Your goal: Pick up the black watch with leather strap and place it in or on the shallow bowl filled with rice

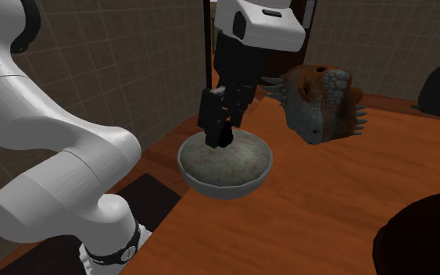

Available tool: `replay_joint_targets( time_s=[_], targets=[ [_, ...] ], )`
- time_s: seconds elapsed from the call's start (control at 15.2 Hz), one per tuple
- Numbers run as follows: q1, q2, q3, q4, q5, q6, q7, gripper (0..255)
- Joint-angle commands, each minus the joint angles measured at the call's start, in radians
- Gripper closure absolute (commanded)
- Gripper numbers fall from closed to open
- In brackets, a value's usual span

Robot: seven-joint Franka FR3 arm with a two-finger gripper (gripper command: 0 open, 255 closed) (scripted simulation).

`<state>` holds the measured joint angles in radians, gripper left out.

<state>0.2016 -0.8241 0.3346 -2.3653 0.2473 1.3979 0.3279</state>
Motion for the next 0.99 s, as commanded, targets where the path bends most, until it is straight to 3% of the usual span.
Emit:
replay_joint_targets(
  time_s=[0.0,0.2,0.46,0.92],
  targets=[
    [0.0,0.0,0.0,0.0,0.0,0.0,0.0,0],
    [0.0,0.0,0.0,0.0,0.0,0.0,0.0,0],
    [-0.016,0.065,-0.015,0.164,-0.022,-0.099,0.011,0],
    [-0.016,0.065,-0.015,0.164,-0.022,-0.099,0.011,0]
  ],
)
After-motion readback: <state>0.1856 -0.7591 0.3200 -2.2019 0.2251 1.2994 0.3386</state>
